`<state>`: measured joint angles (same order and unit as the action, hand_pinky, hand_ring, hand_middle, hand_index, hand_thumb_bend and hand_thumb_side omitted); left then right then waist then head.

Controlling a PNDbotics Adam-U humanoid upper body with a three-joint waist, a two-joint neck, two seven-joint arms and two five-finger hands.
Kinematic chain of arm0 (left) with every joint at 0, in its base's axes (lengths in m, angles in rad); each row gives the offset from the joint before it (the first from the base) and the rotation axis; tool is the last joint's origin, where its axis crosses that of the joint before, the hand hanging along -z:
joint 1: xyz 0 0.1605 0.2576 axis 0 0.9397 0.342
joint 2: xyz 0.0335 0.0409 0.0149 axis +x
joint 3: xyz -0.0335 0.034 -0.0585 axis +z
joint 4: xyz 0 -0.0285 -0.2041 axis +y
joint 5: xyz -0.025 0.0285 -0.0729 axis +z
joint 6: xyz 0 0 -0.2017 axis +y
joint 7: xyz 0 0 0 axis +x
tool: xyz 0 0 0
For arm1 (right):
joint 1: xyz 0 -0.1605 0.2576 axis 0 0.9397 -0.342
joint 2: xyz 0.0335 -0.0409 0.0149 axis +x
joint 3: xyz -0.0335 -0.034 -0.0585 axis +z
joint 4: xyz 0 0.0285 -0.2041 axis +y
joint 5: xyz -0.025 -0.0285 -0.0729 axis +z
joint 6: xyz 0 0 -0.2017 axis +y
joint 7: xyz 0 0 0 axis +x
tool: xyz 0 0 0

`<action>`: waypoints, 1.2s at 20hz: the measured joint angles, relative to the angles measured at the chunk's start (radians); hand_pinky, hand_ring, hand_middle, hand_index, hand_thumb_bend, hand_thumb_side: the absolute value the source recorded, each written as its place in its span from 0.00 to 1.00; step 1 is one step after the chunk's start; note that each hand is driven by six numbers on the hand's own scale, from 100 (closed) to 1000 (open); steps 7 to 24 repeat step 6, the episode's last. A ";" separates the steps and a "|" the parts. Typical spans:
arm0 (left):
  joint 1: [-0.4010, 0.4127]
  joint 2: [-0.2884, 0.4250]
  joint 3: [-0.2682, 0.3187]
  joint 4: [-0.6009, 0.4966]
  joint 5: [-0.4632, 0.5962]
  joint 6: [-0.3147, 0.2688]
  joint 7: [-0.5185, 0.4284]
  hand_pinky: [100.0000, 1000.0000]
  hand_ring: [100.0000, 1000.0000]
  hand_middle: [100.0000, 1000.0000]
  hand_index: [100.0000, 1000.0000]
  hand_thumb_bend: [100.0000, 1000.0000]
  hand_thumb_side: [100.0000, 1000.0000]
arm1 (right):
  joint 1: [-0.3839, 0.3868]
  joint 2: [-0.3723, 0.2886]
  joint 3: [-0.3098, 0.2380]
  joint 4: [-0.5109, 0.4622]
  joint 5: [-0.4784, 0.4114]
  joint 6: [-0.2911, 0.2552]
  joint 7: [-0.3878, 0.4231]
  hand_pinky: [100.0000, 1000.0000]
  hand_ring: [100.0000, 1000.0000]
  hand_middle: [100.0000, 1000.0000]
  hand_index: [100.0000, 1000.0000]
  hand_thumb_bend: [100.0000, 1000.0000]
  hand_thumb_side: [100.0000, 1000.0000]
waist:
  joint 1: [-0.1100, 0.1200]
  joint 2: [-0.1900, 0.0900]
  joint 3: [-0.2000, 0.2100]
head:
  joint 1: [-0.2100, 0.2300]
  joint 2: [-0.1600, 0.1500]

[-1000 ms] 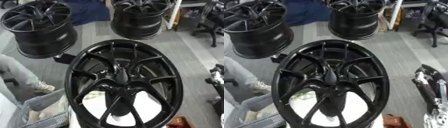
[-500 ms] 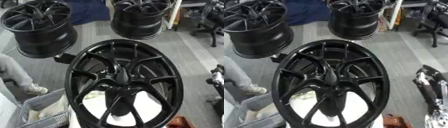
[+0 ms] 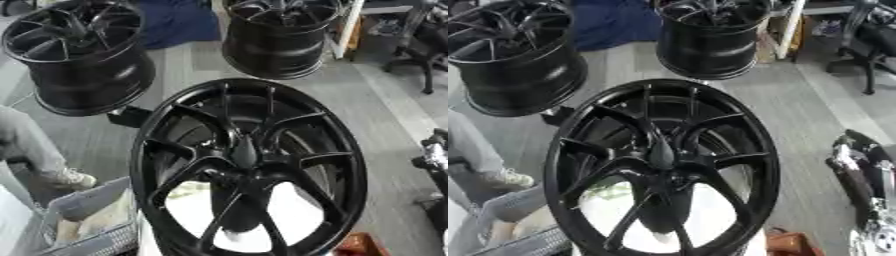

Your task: Pull the pin out of the wheel hub.

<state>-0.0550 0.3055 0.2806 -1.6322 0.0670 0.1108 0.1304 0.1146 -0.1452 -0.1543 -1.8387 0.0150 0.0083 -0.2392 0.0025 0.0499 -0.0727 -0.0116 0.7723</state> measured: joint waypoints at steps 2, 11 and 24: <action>0.000 0.000 0.000 0.000 -0.001 0.002 0.002 0.52 0.44 0.52 0.73 0.00 0.55 | 0.000 0.000 0.000 0.000 0.000 0.000 0.000 0.56 0.45 0.60 0.77 0.00 0.39 | -0.001 0.000 0.002 | 0.000 0.000; 0.000 -0.008 0.000 0.000 -0.002 0.002 0.001 0.52 0.44 0.53 0.73 0.00 0.56 | 0.000 0.000 0.000 0.000 0.000 0.000 0.000 0.56 0.45 0.60 0.77 0.00 0.39 | -0.003 0.000 0.004 | 0.000 0.000; 0.000 -0.008 0.000 0.000 -0.002 0.002 0.001 0.52 0.44 0.53 0.73 0.00 0.56 | 0.000 0.000 0.000 0.000 0.000 0.000 0.000 0.56 0.45 0.60 0.77 0.00 0.39 | -0.003 0.000 0.004 | 0.000 0.000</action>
